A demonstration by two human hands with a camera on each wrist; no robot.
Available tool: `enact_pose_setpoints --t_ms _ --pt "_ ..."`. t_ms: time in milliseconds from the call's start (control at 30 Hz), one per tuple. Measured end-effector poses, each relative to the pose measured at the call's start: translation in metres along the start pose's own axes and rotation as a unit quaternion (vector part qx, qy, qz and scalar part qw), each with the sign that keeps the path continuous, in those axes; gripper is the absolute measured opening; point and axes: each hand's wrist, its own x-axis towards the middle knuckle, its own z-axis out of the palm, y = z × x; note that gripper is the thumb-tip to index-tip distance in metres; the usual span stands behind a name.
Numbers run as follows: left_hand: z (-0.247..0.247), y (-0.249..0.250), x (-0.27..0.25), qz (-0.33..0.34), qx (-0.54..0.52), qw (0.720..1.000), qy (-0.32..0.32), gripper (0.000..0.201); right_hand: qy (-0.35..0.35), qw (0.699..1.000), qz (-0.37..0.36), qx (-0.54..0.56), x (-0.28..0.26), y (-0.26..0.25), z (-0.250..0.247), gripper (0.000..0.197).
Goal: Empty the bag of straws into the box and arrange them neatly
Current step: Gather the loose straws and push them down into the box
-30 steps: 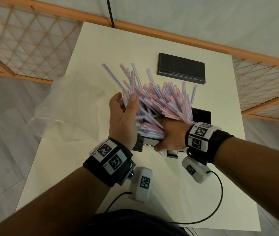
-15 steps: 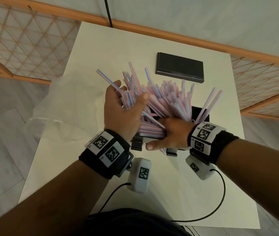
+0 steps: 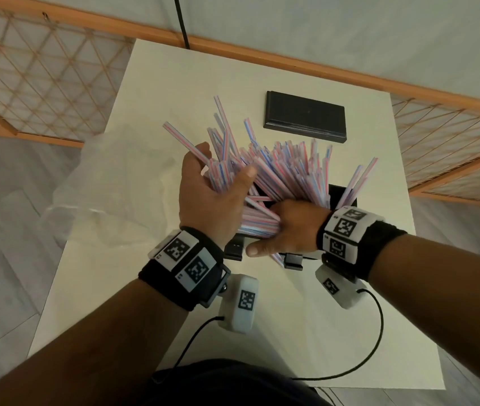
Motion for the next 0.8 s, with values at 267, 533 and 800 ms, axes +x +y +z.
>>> enact_pose_setpoints --t_ms 267,533,800 --pt "-0.001 -0.002 0.001 -0.059 -0.012 0.998 0.018 0.056 0.019 0.999 -0.008 -0.026 -0.024 0.01 -0.013 0.057" --pt "0.007 -0.005 -0.001 -0.088 0.031 0.996 -0.008 0.062 -0.14 0.978 0.085 -0.127 -0.012 0.01 -0.034 0.086" --pt "0.004 -0.004 -0.003 -0.078 0.012 0.997 -0.009 0.054 -0.163 0.981 0.099 -0.04 0.015 -0.007 -0.013 0.127"
